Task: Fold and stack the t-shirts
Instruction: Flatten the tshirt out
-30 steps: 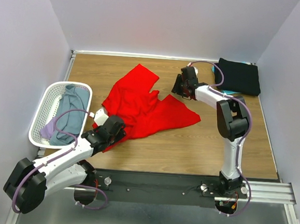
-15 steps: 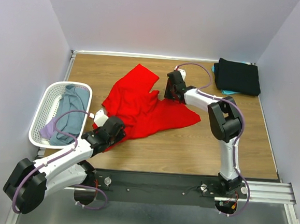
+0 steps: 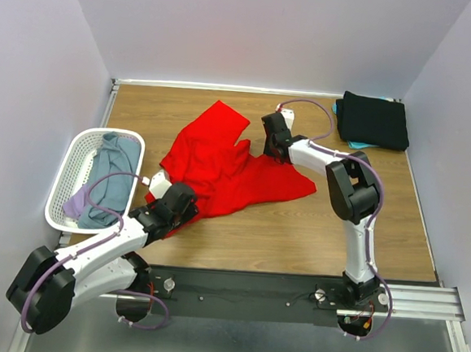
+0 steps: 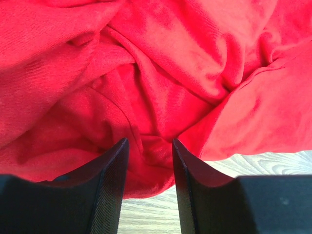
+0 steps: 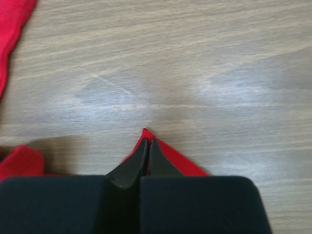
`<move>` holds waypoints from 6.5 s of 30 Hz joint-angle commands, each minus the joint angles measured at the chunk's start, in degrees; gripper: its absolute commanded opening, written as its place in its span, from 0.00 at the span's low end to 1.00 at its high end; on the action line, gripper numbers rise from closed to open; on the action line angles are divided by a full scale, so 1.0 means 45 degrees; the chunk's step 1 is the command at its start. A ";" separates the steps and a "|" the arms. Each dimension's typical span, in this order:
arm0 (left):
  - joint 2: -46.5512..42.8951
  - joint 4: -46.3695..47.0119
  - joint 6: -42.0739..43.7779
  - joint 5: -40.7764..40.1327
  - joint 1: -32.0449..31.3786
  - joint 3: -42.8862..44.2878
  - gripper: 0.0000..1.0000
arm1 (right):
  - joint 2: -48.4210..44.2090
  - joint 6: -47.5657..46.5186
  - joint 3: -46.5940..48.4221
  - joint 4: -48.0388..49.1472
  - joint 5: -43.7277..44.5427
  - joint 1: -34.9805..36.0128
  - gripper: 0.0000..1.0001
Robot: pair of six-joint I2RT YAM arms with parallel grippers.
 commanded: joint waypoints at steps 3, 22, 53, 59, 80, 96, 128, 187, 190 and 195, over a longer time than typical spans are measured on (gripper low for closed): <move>0.0120 0.0693 0.0637 0.0061 -0.0085 0.0405 0.45 | -0.1586 -0.0409 -0.0271 -0.1064 0.1073 -0.0887 0.00; 0.1021 0.0089 0.0267 0.0666 -0.0065 0.1774 0.46 | -0.9106 0.0780 -0.4838 -0.1494 -0.0528 -0.3057 0.00; 0.4412 0.0086 0.0520 -0.0896 0.0087 0.2143 0.58 | -1.2214 0.0801 -0.7283 -0.1474 -0.1740 -0.3057 0.01; 0.6658 0.1865 0.1807 0.0101 0.2256 0.2939 0.15 | -1.2760 0.0840 -0.7361 -0.1649 -0.1857 -0.3057 0.00; 0.7837 0.0616 0.6105 0.0744 0.6321 0.9116 0.44 | -1.3387 0.0997 -0.7752 -0.2509 -0.1623 -0.3057 0.00; 0.3225 -0.1044 0.2242 -0.1835 0.3609 0.4704 0.44 | -1.2352 0.0899 -0.7107 -0.2451 -0.1915 -0.3057 0.01; 0.6233 -0.1279 0.0033 -0.2576 -0.0004 0.3256 0.34 | -1.1844 0.0704 -0.7576 -0.2060 -0.2287 -0.3057 0.01; 0.1549 -0.2698 -0.5271 -0.0189 -0.6042 0.2419 0.49 | -1.0769 0.0332 -0.7459 -0.1826 -0.2208 -0.3057 0.01; 0.0669 -0.3638 -0.6543 -0.0815 -0.6022 0.1988 0.50 | -1.0808 0.0410 -0.7498 -0.1728 -0.2422 -0.3038 0.00; 0.0121 -0.4015 -0.6748 -0.1560 -0.5380 0.1539 0.49 | -1.0906 0.0508 -0.7595 -0.1650 -0.2891 -0.3057 0.00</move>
